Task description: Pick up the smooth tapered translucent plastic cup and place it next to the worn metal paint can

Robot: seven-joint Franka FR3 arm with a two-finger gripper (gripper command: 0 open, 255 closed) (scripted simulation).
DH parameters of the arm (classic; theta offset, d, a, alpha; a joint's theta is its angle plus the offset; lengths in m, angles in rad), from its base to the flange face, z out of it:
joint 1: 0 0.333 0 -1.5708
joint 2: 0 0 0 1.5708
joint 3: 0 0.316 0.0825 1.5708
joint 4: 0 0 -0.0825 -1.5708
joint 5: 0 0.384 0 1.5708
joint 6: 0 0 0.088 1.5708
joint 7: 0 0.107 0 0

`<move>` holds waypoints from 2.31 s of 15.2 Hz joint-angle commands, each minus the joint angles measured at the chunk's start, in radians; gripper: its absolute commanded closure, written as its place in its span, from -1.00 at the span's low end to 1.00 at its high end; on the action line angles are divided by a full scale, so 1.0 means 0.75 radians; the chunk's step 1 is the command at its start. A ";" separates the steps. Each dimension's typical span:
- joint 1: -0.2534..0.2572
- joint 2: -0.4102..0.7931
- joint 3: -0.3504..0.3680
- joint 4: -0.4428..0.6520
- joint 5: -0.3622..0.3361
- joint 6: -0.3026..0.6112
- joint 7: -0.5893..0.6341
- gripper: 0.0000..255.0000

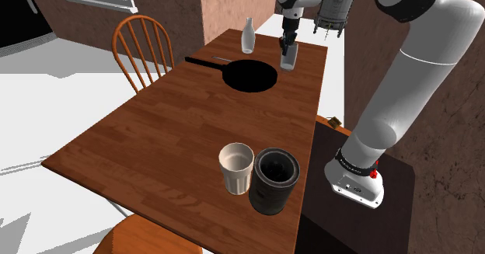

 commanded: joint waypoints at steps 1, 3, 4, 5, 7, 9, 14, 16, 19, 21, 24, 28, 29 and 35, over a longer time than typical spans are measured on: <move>0.001 -0.008 0.001 0.027 -0.004 -0.035 0.003 1.00; 0.002 -0.016 0.001 0.054 -0.007 -0.069 0.006 1.00; 0.002 -0.020 0.001 0.068 -0.009 -0.086 0.007 1.00; 0.002 -0.023 0.001 0.083 -0.010 -0.104 0.008 1.00; 0.003 -0.029 0.001 0.113 -0.013 -0.139 0.010 1.00; 0.003 -0.033 0.001 0.144 -0.015 -0.174 0.011 1.00; 0.003 -0.038 0.002 0.228 -0.017 -0.262 0.013 1.00; 0.003 -0.038 0.001 0.264 -0.017 -0.298 0.013 1.00; 0.002 -0.035 0.001 0.321 -0.016 -0.353 0.012 1.00; 0.002 -0.033 0.001 0.346 -0.015 -0.376 0.011 1.00; 0.044 -0.186 0.044 0.179 -0.070 -0.351 0.107 1.00; 0.081 -0.372 0.117 -0.013 -0.119 -0.338 0.234 1.00; 0.088 -0.416 0.137 -0.056 -0.126 -0.338 0.265 1.00; 0.125 -0.655 0.266 -0.280 -0.135 -0.355 0.445 1.00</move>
